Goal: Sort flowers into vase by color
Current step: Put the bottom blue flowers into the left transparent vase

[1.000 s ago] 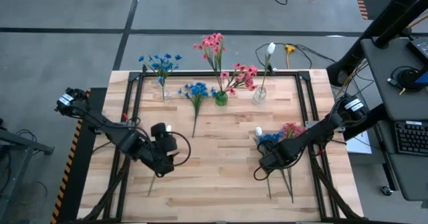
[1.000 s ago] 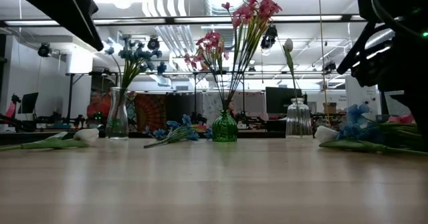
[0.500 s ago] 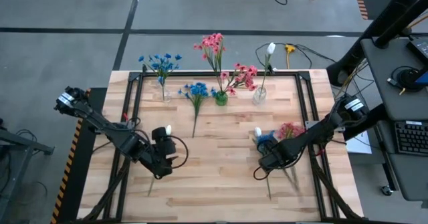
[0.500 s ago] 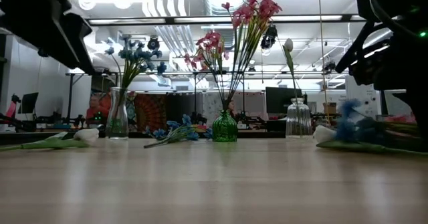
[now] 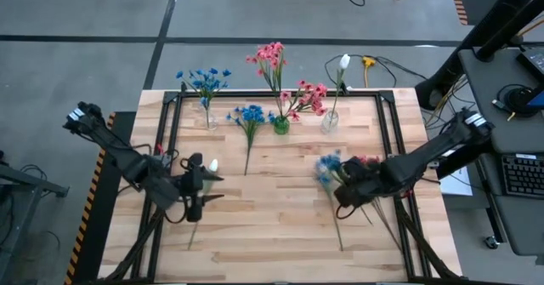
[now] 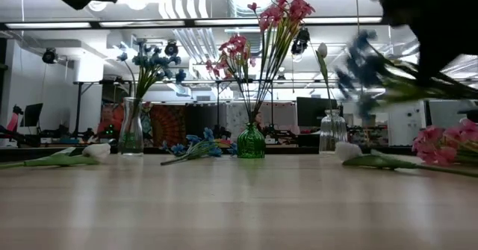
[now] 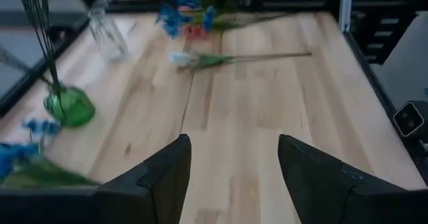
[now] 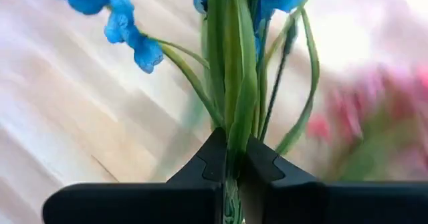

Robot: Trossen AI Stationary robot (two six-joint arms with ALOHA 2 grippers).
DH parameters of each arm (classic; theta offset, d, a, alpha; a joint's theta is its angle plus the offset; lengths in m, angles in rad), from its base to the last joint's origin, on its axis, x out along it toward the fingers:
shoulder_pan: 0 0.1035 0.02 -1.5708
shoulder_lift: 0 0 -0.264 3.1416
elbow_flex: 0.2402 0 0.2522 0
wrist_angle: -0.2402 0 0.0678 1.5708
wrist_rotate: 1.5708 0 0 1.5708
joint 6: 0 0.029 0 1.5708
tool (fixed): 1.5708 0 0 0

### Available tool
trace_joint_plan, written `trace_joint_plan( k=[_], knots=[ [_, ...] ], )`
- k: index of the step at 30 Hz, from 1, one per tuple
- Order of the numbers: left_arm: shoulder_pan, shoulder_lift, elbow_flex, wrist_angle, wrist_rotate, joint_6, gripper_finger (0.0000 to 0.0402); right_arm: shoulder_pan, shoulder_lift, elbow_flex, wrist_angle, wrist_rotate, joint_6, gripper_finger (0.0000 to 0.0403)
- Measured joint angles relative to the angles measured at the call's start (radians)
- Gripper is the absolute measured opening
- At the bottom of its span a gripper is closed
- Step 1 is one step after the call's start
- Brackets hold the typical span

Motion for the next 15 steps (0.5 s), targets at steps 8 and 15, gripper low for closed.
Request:
trace_joint_plan(
  k=[8, 15],
  knots=[
    [0.002, -0.07, -0.182, 0.341, -0.103, 0.106, 0.0206, -0.004, -0.086, -0.039, 0.406, 0.278, -0.435, 0.0013],
    [0.003, -0.039, -0.278, 0.646, -0.187, 0.269, 0.0209, -0.051, 0.002, -0.061, 0.933, 0.116, -0.927, 0.0013]
  ],
)
